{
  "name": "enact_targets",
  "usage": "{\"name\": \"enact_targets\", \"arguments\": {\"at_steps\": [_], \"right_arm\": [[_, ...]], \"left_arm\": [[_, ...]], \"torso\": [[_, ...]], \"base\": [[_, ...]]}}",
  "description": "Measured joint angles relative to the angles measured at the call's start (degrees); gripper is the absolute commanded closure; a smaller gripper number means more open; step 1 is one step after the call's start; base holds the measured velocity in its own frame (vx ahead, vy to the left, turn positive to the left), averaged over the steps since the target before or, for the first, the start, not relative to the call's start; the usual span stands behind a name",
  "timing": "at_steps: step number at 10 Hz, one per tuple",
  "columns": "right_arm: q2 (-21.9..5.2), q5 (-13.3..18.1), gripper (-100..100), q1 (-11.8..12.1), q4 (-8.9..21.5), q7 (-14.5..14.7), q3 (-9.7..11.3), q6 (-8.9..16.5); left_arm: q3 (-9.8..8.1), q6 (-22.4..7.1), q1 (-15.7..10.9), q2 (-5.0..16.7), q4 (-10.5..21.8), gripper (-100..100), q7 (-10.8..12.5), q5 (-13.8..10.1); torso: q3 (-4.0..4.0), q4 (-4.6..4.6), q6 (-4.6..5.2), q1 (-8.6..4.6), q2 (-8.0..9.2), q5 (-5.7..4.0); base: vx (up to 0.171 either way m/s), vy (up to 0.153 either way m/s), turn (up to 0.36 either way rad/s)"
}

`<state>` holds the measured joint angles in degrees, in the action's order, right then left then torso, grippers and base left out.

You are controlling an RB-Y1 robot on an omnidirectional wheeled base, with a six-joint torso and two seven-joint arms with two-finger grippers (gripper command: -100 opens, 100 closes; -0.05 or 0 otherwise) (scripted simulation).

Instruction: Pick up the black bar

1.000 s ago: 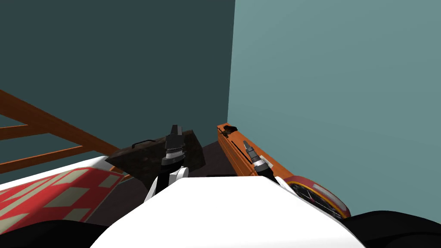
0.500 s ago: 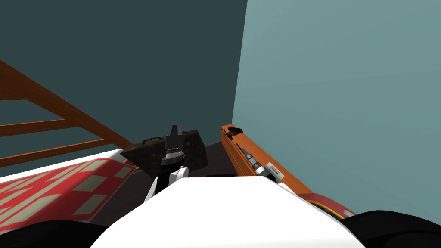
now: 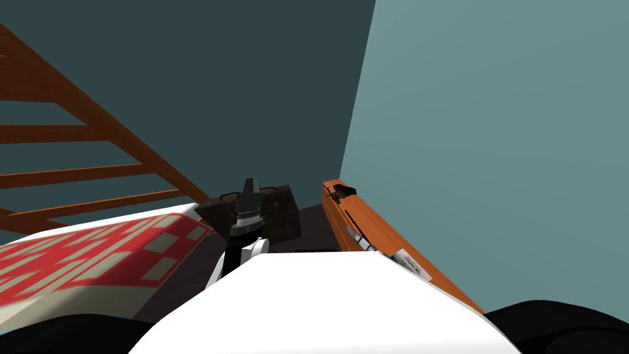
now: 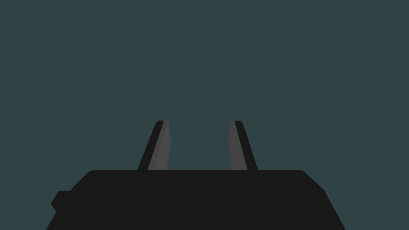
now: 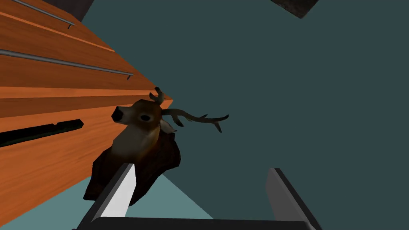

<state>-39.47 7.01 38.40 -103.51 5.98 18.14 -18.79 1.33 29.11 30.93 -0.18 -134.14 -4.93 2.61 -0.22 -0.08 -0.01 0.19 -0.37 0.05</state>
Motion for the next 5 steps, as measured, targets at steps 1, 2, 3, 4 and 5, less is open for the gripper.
{"name": "enact_targets", "arguments": {"at_steps": [1, 2, 3, 4, 5], "right_arm": [[-0.5, 0.3, -100, 0.6, 1.3, 0.2, 0.6, 0.0], [-1.3, 0.7, -100, 0.4, 3.3, 0.4, 1.8, 0.5], [-3.1, 1.0, -100, 1.1, 4.0, 0.3, 3.0, 1.9], [-3.4, 1.3, -100, 1.2, 5.1, 0.4, 3.8, 2.6], [-3.6, 1.3, -100, 1.0, 6.5, 0.4, 3.9, 2.2]], "left_arm": [[-0.01, 0.0, 0.0, 0.0, 0.0, 0, 0.0, 0.0], [0.00, 0.0, 0.0, 0.0, 0.0, 0, 0.0, 0.0], [0.00, 0.0, 0.0, 0.0, 0.0, 0, 0.0, 0.0], [-0.01, 0.0, 0.0, 0.0, 0.0, 0, 0.0, 0.0], [-0.01, 0.0, 0.0, 0.0, 0.0, 0, 0.0, 0.0]], "torso": [[0.03, 0.01, 0.05, -0.01, 0.08, 0.00], [0.06, 0.02, 0.01, -0.01, 0.12, 0.00], [0.01, 0.01, -0.01, -0.06, 0.01, 0.00], [0.02, 0.00, 0.06, -0.11, 0.04, -0.02], [0.11, 0.04, 0.07, -0.09, 0.22, -0.02]], "base": [[0.070, 0.026, 0.205], [0.115, 0.017, 0.388], [0.098, -0.011, 0.128], [0.039, -0.002, -0.037], [0.052, 0.025, 0.250]]}}
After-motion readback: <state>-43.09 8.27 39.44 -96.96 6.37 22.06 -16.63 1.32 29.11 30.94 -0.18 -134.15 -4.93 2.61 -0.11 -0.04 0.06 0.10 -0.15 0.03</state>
